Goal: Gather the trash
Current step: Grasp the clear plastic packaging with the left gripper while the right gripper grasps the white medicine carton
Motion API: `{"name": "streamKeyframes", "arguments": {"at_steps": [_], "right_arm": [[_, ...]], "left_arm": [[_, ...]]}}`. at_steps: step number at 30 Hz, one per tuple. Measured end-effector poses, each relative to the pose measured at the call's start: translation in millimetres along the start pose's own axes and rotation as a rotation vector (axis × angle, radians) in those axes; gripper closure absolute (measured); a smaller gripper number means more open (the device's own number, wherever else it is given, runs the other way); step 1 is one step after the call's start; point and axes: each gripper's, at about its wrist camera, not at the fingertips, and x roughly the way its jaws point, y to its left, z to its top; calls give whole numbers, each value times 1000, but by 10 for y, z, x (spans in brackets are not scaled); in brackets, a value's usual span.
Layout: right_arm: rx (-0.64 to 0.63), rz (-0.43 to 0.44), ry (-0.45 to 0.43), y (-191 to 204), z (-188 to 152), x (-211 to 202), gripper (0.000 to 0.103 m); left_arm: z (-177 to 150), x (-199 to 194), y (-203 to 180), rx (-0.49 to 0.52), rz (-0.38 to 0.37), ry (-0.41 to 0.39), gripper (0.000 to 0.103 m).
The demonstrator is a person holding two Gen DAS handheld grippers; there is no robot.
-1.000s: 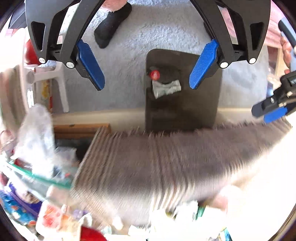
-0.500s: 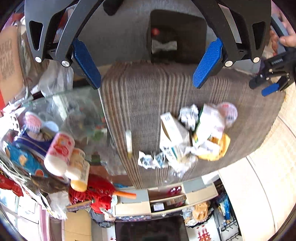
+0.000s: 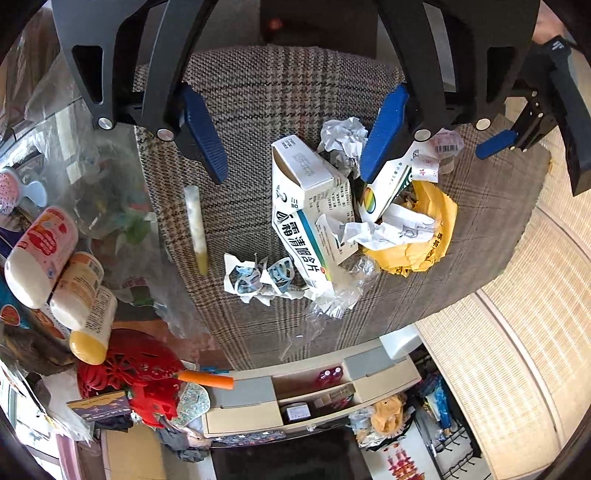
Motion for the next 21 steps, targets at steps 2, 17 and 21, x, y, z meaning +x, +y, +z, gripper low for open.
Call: {"name": "streamKeyframes", "arguments": {"at_steps": [2, 17, 21], "right_arm": [[-22, -11, 9, 42, 10, 74, 30], [-70, -14, 82, 94, 45, 528, 30], [-67, 11, 98, 96, 58, 666, 31]], "left_arm": [[5, 46, -23, 12, -6, 5, 29], [129, 426, -105, 44, -81, 33, 35], [126, 513, -156, 59, -119, 53, 57]]}}
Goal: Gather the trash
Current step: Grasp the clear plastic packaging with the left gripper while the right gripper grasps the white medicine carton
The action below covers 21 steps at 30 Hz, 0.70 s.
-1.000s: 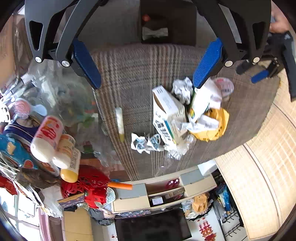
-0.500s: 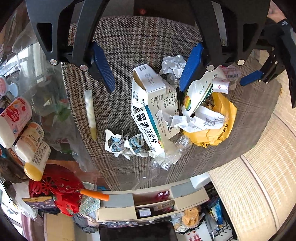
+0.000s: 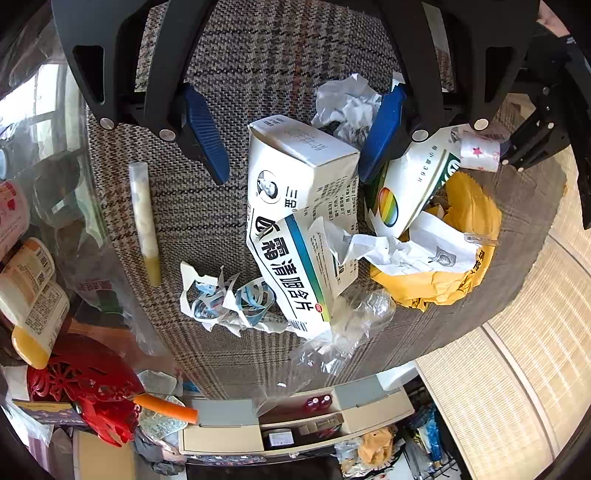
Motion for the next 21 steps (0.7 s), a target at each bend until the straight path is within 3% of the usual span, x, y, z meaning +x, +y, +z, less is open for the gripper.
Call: {"name": "streamKeyframes", "arguments": {"at_steps": [1, 4, 7, 21], "right_arm": [[2, 13, 8, -8, 0, 32, 39], [-1, 13, -12, 6, 2, 26, 39], [-4, -5, -55, 8, 20, -88, 40], [8, -42, -207, -90, -7, -776, 40]], "left_arm": [[-5, 20, -6, 1, -7, 7, 65], [-12, 5, 1, 1, -6, 2, 83], [-27, -76, 42, -13, 1, -16, 90], [-155, -454, 46, -19, 47, -57, 90]]}}
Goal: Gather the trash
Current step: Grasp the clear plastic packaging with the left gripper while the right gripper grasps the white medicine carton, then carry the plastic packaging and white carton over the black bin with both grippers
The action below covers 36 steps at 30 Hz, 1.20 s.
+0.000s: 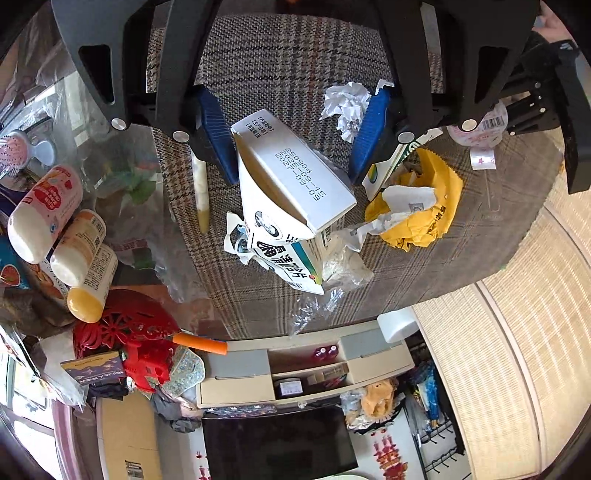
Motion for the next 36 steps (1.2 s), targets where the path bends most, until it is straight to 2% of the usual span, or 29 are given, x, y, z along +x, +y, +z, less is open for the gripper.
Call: {"name": "streamKeyframes", "arguments": {"at_steps": [7, 13, 21, 25, 29, 36], "right_arm": [[19, -17, -29, -88, -115, -281, 40], [45, -15, -52, -200, -357, -626, 40], [45, 36, -102, -120, -746, -1168, 40], [47, 63, -115, -60, -1010, -1413, 40], [55, 79, -93, -72, -1324, -1566, 40], [76, 89, -1, -79, -1894, -1599, 40]], "left_arm": [[-63, -222, -72, -3, 10, -22, 90], [-203, -473, -180, -10, 2, -47, 90], [-634, -791, -415, -37, -35, -68, 90], [-903, -882, -548, -45, -47, -54, 90], [-1166, -923, -624, -57, -52, -26, 90], [-1609, -941, -712, -88, -44, 24, 90]]}}
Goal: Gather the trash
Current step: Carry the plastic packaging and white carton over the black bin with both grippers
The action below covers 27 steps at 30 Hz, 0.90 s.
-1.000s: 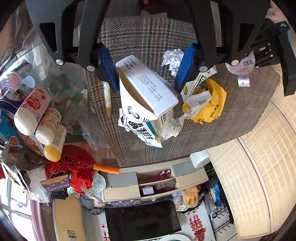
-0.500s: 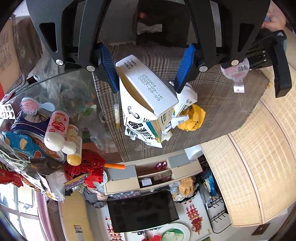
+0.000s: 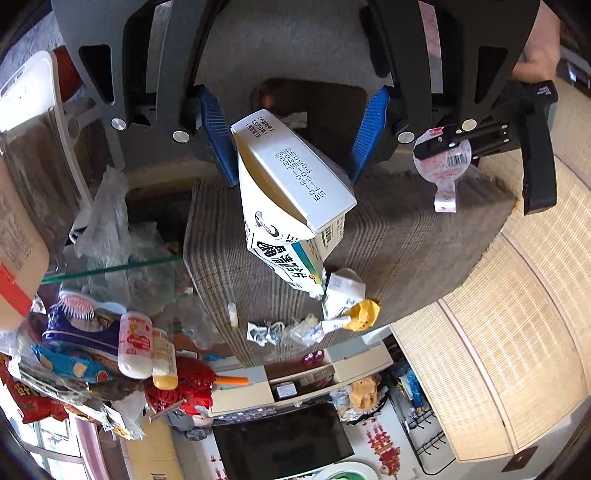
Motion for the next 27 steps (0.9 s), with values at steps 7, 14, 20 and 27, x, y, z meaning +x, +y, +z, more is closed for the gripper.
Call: {"name": "streamKeyframes", "arguments": {"at_steps": [7, 14, 20, 27], "right_arm": [[-30, -9, 117, 146, -409, 237, 40], [9, -35, 245, 109, -527, 780, 40], [18, -53, 340, 77, -518, 1285, 40], [69, -47, 425, -48, -455, 1724, 40]], "left_arm": [[-288, 183, -28, -30, 3, 50, 90], [-392, 626, 69, -60, 24, 138, 90], [-341, 1075, 107, -64, -3, 230, 90], [-279, 1416, 156, -80, -29, 273, 90]]}}
